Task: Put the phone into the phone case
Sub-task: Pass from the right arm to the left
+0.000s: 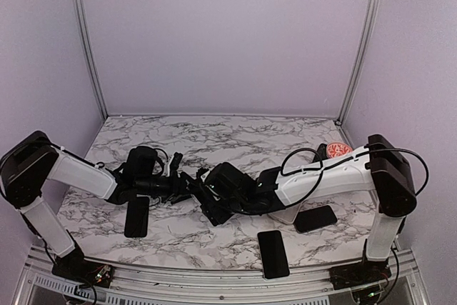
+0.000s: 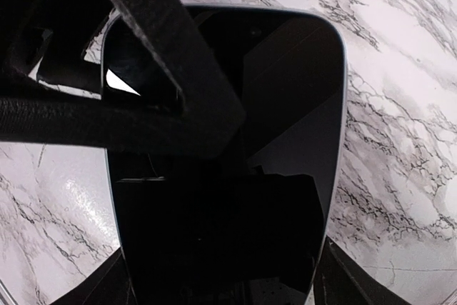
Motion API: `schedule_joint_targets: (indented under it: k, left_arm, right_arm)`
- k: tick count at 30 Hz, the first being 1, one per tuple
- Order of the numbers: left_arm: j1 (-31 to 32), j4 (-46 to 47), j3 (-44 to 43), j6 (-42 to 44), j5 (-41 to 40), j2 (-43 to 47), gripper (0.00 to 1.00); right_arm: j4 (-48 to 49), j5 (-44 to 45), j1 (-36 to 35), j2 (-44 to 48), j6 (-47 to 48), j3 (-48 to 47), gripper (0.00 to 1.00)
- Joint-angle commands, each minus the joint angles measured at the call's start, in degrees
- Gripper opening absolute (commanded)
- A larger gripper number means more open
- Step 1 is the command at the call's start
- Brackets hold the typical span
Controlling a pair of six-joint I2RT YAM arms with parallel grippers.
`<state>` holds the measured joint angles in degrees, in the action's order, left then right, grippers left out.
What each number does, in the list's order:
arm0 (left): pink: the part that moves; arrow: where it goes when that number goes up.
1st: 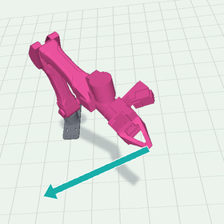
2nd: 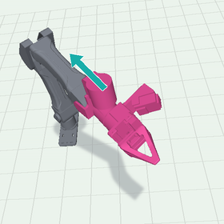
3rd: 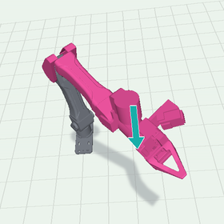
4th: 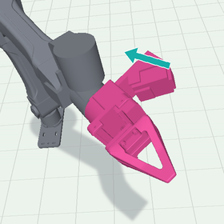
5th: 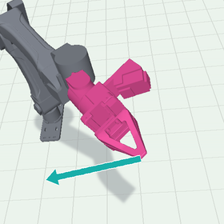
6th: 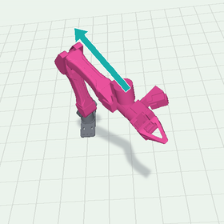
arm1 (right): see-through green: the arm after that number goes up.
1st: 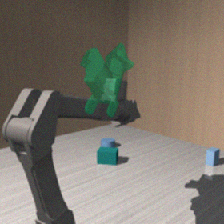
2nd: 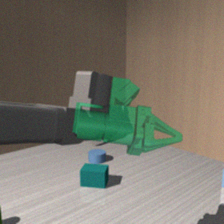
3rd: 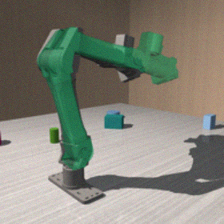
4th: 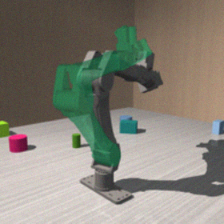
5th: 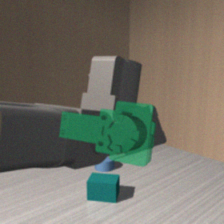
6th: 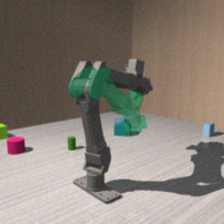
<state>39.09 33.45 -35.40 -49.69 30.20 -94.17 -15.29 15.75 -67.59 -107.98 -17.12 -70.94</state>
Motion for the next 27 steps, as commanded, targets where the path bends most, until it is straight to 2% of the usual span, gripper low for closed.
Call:
schedule_joint_targets:
  k: [1, 7, 10, 14, 18, 21, 24, 27]
  left_arm:
    - [1.21, 2.83, -2.15, -0.06, 1.51, -1.50, 0.50]
    - [1.47, 3.46, -2.40, 0.73, 1.56, -2.58, 0.30]
    - [1.47, 3.46, -2.10, 1.64, 1.48, -2.41, 0.28]
    - [1.60, 3.46, -1.48, 2.84, 1.53, -2.71, 0.16]
    - [1.75, 3.46, -1.43, 4.37, 2.33, -4.46, 0.12]
    - [2.06, 3.46, -1.60, 5.96, 2.88, -5.77, 0.09]
    - [2.20, 3.23, -1.67, 8.11, 3.07, -6.49, 0.08]
    - [2.35, 0.80, -1.93, 11.42, 2.36, -6.30, 0.07]
  right_arm:
    - [5.67, 1.63, 0.09, 2.39, 1.68, -0.09, 0.42]
    - [7.76, 1.92, 0.09, 1.38, 2.17, 0.57, 0.42]
    - [8.74, 2.64, 0.18, 1.37, 2.04, 1.43, 0.41]
    - [9.31, 3.41, 0.44, 0.88, 1.87, 2.13, 0.42]
    - [10.56, 3.29, 0.52, 0.04, 2.13, 2.16, 0.48]
    - [11.30, 3.12, 0.61, -0.61, 2.28, 2.42, 0.62]
    - [12.05, 1.47, 0.72, -0.93, 3.18, 3.12, 0.95]
    - [14.19, -0.30, 1.15, 0.78, 4.86, 5.77, 0.99]
